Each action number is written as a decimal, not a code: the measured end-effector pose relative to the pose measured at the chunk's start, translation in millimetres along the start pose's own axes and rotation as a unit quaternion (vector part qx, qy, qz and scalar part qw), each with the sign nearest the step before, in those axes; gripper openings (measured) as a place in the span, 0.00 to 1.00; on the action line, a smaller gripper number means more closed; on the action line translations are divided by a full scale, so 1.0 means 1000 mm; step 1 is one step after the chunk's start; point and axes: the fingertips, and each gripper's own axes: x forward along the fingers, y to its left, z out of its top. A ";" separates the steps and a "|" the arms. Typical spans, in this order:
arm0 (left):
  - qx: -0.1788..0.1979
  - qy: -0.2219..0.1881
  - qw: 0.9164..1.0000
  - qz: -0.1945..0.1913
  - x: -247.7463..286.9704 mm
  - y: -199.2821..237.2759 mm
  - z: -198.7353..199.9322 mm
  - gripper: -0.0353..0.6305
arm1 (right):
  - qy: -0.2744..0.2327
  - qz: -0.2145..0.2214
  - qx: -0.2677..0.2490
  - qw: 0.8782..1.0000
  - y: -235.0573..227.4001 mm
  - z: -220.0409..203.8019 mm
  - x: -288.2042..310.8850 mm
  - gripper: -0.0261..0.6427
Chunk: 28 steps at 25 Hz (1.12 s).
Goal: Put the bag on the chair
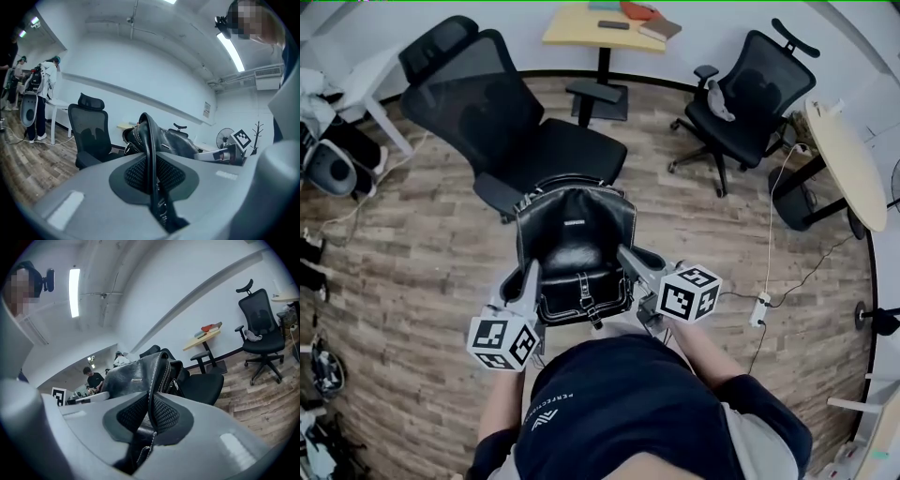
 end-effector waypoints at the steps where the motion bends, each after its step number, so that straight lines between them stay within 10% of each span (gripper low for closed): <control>1: 0.001 0.000 1.000 0.001 0.008 -0.001 0.003 0.13 | 0.000 0.002 0.002 1.000 -0.006 0.006 0.002 0.09; 28: 0.020 -0.008 0.999 0.027 0.145 -0.018 0.034 0.13 | -0.005 0.031 0.003 0.999 -0.118 0.098 0.035 0.09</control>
